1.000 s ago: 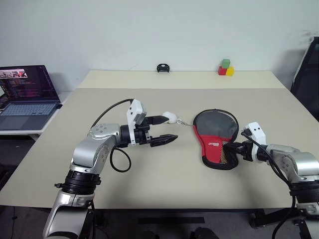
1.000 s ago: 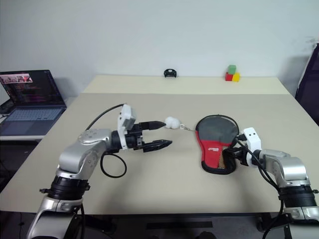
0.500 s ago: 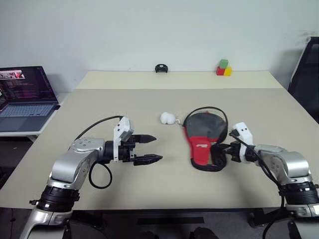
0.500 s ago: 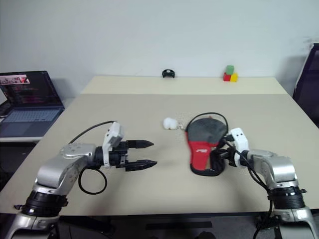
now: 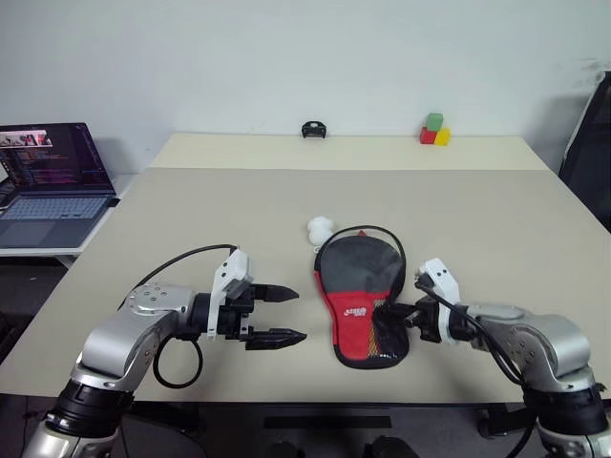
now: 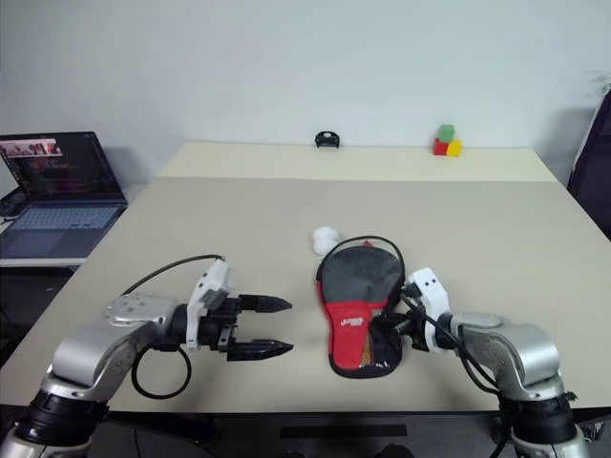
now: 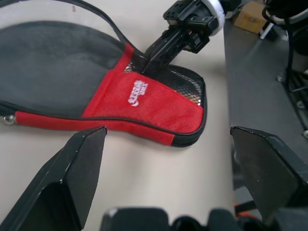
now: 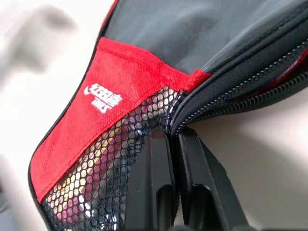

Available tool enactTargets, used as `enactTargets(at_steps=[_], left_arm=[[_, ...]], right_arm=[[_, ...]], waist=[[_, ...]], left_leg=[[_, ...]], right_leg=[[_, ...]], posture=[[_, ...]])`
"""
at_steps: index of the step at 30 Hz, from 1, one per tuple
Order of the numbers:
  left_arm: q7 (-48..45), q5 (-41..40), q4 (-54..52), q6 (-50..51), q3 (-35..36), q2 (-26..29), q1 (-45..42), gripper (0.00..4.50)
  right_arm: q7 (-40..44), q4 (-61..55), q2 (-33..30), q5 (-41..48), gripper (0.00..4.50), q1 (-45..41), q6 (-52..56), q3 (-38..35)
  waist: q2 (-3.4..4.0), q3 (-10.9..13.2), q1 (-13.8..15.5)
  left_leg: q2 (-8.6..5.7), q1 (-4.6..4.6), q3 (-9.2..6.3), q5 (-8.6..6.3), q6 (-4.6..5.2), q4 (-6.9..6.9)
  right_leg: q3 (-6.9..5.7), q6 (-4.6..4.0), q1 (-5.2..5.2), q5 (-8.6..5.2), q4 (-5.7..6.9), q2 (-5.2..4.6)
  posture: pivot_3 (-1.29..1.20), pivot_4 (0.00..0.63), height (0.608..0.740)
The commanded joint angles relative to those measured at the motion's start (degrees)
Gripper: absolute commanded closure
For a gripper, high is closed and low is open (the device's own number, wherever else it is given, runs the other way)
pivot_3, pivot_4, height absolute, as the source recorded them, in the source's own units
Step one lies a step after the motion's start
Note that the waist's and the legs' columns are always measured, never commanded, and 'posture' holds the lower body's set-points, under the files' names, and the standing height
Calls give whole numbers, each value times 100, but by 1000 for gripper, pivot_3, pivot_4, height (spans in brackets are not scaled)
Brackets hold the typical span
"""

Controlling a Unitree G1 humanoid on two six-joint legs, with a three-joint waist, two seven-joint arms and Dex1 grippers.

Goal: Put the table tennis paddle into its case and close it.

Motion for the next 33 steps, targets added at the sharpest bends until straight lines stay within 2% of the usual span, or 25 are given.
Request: enactTargets(at_steps=[1,8,19,20,22,31,33], left_arm=[[-28,-212,-377,84,38,93,85,0],[-82,-233,-473,80,26,199,189,0],[-36,-180,-408,8,-18,193,174,0],[-34,-174,-404,-6,-16,193,189,0],[-24,-161,-405,-35,-14,190,229,0],[-4,-73,-287,-217,-65,110,269,0],[6,-71,-280,-249,-61,98,284,0]], right_arm=[[-236,-641,188,314,4458,315,537,-353],[-528,-1280,562,535,4458,649,1272,-884],[-714,-1165,573,418,4458,729,1251,-844],[-741,-1161,560,399,3951,757,1246,-854],[-753,-1189,485,389,3451,870,1236,-901],[-481,-1338,-63,516,560,1330,619,-1407],[-275,-1446,-170,684,560,1341,282,-1583]], waist=[[0,0,4],[1,0,4],[1,0,3],[1,0,3],[1,0,3],[-3,-3,85],[-2,-3,104]], left_leg=[[0,0,0,0,0,0],[-1,2,-4,0,1,-3],[-1,7,-5,-1,1,-4],[-1,7,-5,-1,2,-4],[-1,11,-7,-1,2,-4],[-5,36,-13,-2,4,-4],[-6,37,-13,-2,4,-3]], right_leg=[[-1,0,1,0,-1,0],[-3,0,8,0,-12,0],[-7,0,15,0,-18,1],[-7,0,17,0,-18,1],[-9,0,23,0,-22,1],[-15,5,57,2,-34,-2],[-15,8,59,5,-35,-3]], posture=[[0,150,740],[0,150,740],[0,150,740],[0,150,740],[0,150,740],[0,150,740],[0,150,740]])
